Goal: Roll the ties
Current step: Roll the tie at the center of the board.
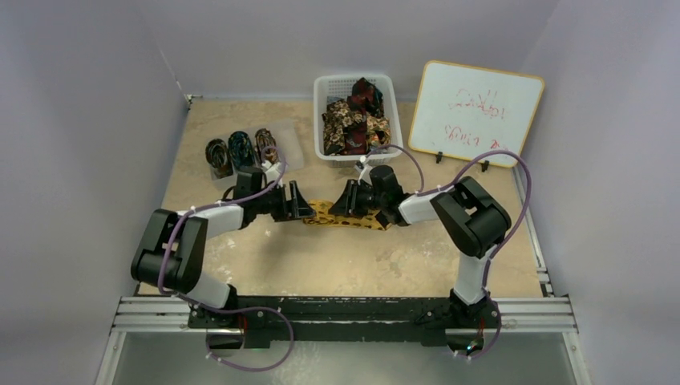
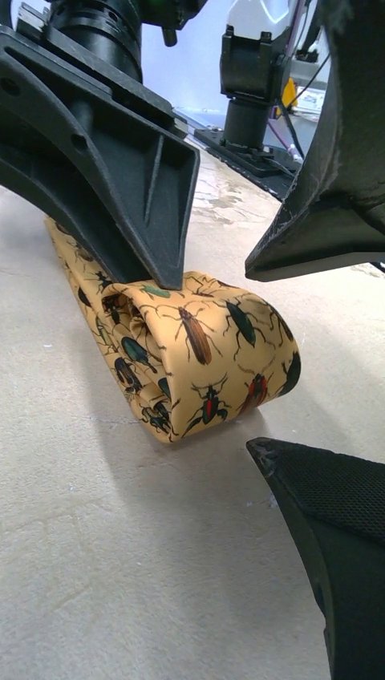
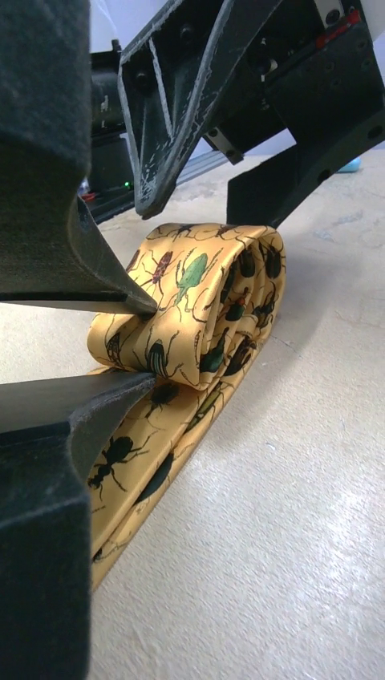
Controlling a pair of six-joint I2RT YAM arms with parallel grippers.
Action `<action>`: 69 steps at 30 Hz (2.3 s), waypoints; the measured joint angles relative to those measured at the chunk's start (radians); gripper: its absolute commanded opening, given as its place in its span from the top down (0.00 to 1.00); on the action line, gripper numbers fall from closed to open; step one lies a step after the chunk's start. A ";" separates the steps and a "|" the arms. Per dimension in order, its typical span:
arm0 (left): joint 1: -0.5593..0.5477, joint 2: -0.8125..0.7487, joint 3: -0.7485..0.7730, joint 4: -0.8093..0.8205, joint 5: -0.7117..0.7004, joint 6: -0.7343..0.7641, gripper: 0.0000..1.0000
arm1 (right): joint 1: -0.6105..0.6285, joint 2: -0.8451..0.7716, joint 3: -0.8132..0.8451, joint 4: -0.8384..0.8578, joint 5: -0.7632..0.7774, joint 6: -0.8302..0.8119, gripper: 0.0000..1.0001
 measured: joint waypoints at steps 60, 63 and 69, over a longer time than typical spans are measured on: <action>-0.267 0.077 0.383 -0.527 -0.551 -0.083 0.88 | -0.002 0.005 0.103 -0.171 0.164 -0.121 0.83; -0.299 0.081 0.413 -0.569 -0.595 -0.077 0.90 | 0.024 0.021 0.122 -0.168 0.164 -0.117 0.84; -0.382 0.123 0.508 -0.690 -0.725 -0.072 0.91 | 0.059 0.039 0.138 -0.161 0.166 -0.104 0.84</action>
